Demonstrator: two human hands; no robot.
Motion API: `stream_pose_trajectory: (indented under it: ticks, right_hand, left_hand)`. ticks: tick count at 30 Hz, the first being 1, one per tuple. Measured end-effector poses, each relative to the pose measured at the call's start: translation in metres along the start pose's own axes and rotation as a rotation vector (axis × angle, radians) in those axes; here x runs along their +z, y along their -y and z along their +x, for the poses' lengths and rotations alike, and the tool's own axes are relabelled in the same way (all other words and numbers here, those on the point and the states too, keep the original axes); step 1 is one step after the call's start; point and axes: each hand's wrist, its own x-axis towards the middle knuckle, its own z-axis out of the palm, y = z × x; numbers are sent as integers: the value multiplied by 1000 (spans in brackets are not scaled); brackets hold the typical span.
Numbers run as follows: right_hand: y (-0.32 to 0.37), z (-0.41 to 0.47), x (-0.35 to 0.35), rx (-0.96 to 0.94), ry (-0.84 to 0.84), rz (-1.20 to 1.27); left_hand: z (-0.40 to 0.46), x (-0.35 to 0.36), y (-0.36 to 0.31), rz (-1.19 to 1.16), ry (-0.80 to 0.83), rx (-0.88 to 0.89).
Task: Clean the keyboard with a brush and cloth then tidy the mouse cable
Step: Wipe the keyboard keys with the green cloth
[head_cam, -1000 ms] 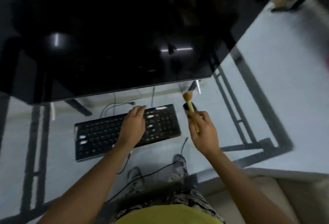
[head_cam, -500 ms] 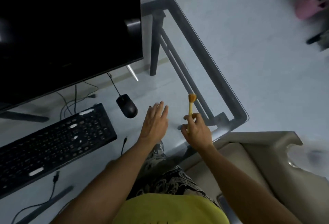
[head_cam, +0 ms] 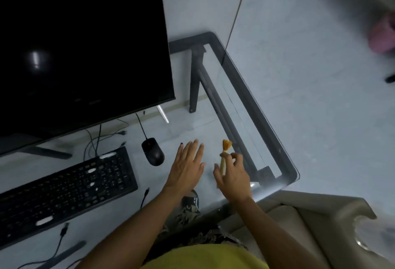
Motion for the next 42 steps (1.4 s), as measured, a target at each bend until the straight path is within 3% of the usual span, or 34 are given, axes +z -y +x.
stream_pose_trajectory:
  ticks: [3, 8, 11, 14, 16, 19, 23, 28, 33, 36, 39, 42]
  right_hand:
    - [45, 59, -60, -111, -257, 190]
    - [157, 172, -228, -361, -692, 505]
    - [221, 225, -306, -478, -747, 538]
    - [260, 277, -332, -357, -541, 387]
    - [273, 305, -331, -215, -305, 256]
    - [283, 326, -314, -53, -58, 163]
    - [291, 333, -298, -77, -56, 107]
    - [297, 336, -305, -5, 70, 257]
    - [290, 332, -320, 11, 98, 873]
    - [290, 327, -335, -116, 23, 1085]
    - [300, 315, -365, -274, -149, 1090]
    - [311, 292, -394, -401, -219, 1146]
  left_hand:
    - [33, -69, -9, -11, -235, 65]
    - [101, -253, -7, 59, -753, 116]
    - [125, -349, 13, 171, -954, 35]
    - [139, -384, 43, 259, -926, -163]
    - [141, -386, 59, 285, -869, -284]
    - [139, -380, 70, 293, -836, -340]
    - [136, -379, 70, 276, -823, -397]
    - [135, -377, 70, 263, -820, -400]
    - [135, -383, 70, 178, -814, -369]
    - [131, -396, 72, 108, -815, -344]
    - [121, -419, 79, 121, -875, -361]
    - [109, -441, 86, 135, -935, -362]
